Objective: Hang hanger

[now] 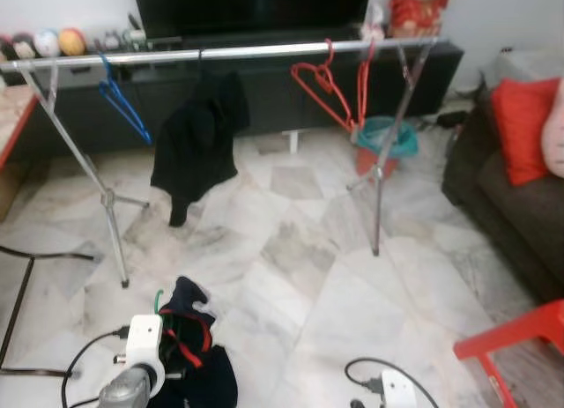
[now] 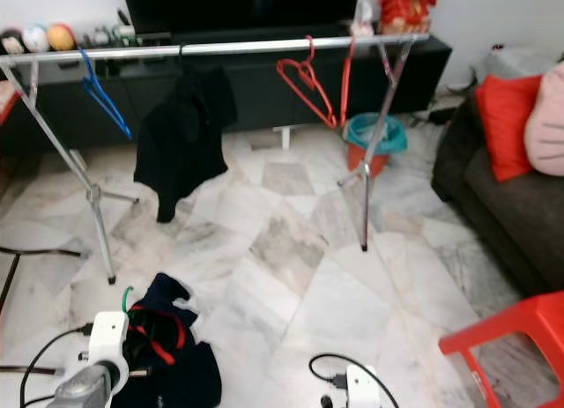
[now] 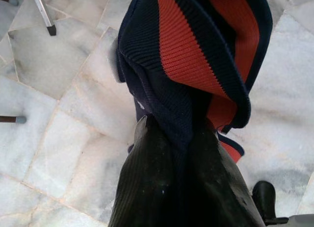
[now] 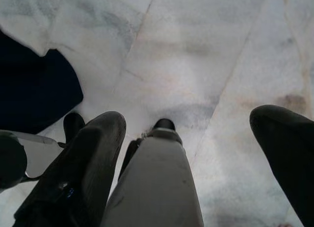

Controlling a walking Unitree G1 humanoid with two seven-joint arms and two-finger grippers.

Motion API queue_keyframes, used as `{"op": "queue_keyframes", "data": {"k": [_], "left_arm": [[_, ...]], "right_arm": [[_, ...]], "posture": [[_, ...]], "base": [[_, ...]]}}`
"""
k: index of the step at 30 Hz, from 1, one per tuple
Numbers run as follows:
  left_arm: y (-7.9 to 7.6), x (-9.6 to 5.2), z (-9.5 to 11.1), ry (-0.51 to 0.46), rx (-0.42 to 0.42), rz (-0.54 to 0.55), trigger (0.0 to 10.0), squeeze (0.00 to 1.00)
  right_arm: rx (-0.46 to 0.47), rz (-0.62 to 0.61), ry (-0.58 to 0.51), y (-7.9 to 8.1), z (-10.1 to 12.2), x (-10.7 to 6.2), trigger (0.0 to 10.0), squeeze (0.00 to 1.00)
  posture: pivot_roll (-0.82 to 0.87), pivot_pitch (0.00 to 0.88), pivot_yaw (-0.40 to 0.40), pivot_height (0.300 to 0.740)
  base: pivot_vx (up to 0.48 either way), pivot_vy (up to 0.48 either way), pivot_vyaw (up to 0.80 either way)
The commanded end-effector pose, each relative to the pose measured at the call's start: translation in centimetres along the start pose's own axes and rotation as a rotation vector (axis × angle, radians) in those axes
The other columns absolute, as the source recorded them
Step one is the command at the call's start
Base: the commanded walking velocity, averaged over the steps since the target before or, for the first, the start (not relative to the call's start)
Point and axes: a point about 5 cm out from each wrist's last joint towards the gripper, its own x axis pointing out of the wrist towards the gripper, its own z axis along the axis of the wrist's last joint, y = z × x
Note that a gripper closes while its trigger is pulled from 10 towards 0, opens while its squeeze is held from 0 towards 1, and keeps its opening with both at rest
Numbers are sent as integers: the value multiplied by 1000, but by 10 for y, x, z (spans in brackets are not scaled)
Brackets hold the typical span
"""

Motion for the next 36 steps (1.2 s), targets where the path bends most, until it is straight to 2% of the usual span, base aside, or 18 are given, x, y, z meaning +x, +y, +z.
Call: {"op": "queue_keyframes", "data": {"k": [1, 9, 36], "left_arm": [[2, 0, 2, -5, 9, 2, 10000, 0], [1, 0, 1, -4, 9, 1, 10000, 0], [2, 0, 0, -1, 11, -5, 10000, 0]], "right_arm": [[7, -8, 22, -3, -5, -1, 10000, 0], [4, -7, 23, -4, -5, -1, 10000, 0], [-9, 1, 6, -3, -5, -2, 10000, 0]], "posture": [[-141, 0, -14, 740], [-140, 0, -14, 740], [-141, 0, -13, 740]], "base": [[-285, 0, -788], [-284, 0, -781], [-287, 0, 0]]}}
